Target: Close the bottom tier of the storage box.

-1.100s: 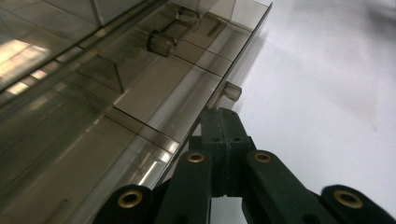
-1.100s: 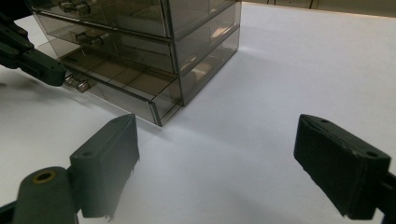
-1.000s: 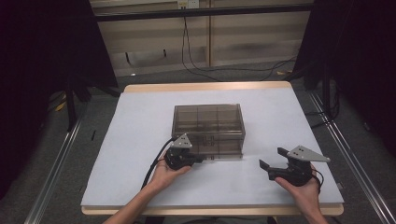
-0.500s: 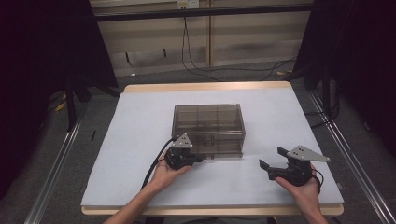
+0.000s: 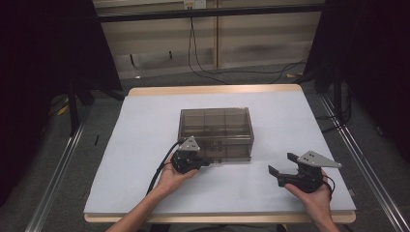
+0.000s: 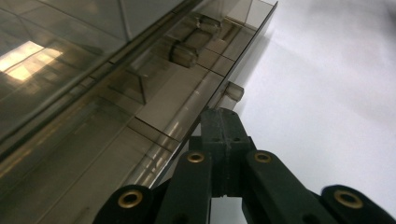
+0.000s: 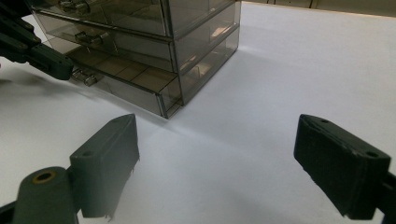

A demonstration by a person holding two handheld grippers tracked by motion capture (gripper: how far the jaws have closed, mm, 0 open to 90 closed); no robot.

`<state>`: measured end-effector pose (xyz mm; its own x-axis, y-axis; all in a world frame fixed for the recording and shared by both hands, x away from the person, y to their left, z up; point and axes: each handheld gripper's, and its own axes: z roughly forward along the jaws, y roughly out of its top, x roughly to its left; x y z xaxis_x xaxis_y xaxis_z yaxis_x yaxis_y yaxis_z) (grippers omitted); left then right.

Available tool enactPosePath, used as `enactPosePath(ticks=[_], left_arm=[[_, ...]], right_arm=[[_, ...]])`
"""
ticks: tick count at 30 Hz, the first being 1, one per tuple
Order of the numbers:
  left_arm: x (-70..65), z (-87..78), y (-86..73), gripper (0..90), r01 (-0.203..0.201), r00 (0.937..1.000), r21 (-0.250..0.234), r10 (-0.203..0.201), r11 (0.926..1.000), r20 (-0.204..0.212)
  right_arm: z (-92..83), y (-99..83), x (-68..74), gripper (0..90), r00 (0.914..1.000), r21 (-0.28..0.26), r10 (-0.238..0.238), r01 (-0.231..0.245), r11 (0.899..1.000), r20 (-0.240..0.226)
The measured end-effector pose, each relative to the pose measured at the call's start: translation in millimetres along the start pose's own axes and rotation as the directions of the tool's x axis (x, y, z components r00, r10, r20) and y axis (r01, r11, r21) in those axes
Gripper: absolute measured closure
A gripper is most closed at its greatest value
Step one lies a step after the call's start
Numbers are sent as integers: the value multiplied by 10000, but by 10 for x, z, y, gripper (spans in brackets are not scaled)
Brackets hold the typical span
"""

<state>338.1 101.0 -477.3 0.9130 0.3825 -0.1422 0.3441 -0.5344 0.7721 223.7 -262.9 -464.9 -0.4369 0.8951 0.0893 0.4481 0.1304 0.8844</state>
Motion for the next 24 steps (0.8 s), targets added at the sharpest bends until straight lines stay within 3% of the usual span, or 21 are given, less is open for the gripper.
enactPosePath(ticks=[24], left_arm=[[6,19,6,900,40,9995,-115,-43,9999,-307]], right_arm=[[11,-1,0,136,10000,72,-73,73,9999,-55]])
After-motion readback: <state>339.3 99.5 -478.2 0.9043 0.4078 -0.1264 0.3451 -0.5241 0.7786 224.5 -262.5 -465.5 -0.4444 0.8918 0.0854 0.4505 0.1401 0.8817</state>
